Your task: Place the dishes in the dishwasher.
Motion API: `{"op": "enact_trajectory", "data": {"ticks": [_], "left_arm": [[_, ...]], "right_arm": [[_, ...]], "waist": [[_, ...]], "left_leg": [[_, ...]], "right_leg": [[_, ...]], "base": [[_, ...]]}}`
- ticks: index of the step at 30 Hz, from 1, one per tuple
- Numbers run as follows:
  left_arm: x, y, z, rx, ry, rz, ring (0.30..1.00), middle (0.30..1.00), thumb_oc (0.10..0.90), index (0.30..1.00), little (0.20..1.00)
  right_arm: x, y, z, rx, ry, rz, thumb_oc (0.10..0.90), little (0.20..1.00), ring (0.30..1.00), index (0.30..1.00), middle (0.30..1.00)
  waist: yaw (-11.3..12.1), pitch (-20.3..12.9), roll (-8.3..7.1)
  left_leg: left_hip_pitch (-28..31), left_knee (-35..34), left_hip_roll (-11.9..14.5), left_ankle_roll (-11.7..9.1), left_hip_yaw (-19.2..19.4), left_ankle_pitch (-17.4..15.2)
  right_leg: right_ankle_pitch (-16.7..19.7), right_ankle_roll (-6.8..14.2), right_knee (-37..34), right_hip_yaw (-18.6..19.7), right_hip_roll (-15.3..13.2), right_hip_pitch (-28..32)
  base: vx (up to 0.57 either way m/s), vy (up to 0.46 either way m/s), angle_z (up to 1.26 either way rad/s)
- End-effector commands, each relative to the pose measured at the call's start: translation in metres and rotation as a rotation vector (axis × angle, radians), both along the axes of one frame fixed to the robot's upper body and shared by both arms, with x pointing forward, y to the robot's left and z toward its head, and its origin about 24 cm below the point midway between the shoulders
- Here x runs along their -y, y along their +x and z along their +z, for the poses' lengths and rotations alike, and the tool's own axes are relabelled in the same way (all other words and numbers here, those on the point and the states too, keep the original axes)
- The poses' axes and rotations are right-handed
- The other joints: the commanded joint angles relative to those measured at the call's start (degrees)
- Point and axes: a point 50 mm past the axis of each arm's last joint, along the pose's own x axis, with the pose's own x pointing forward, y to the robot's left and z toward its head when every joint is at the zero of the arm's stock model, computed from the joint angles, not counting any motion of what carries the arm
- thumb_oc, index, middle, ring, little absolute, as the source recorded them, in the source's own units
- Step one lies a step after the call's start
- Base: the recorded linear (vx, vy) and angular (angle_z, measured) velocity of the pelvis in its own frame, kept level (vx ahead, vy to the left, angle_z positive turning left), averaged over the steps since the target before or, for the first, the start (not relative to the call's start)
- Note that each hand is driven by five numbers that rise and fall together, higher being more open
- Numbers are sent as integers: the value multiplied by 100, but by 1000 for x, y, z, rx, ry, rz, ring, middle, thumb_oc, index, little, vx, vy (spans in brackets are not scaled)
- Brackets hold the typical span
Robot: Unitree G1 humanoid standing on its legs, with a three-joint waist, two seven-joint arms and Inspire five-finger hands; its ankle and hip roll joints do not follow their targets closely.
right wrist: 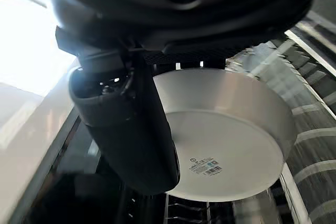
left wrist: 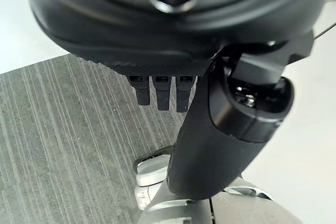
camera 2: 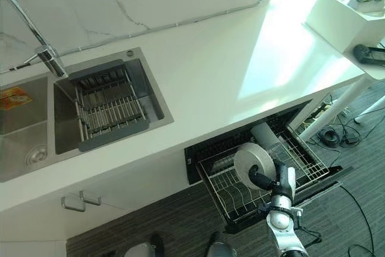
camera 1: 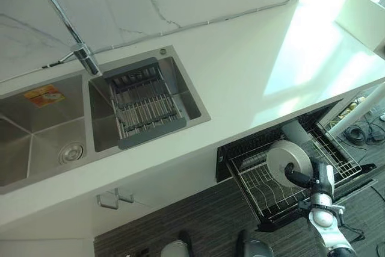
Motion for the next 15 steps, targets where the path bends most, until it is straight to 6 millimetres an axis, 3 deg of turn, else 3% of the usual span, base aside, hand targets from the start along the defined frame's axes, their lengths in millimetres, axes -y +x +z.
{"op": "enact_trajectory", "data": {"ticks": [1,7,10,15], "left_arm": [[7,17,3,69,-27,-63,900,900,800,900,900],[4,14,4,70,-12,-76,900,900,800,900,900],[-1,26,8,106,1,-89,900,900,800,900,900],[-5,43,14,170,-3,-88,900,900,800,900,900]], "right_arm": [[-2,36,57,251,-268,19,400,300,300,300,300],[-10,41,60,250,-493,94,400,300,300,300,300],[-13,47,69,309,-687,92,400,300,300,300,300],[-9,54,74,336,-753,40,400,300,300,300,300]], "waist": [[149,-193,-69],[284,-141,-31],[392,47,74],[450,445,301]], "left_leg": [[-14,384,49,-122,-394,-744],[-40,384,-22,-90,-440,-738],[-184,384,-158,-6,-585,-633],[-316,384,-248,36,-810,-505]], "right_leg": [[-602,456,123,207,-183,195],[-595,428,123,146,-211,226],[-519,346,123,74,-187,242],[-467,236,123,-24,-116,239]], "base": [[-12,2,19],[8,7,8],[-70,20,9],[-91,23,30]]}}
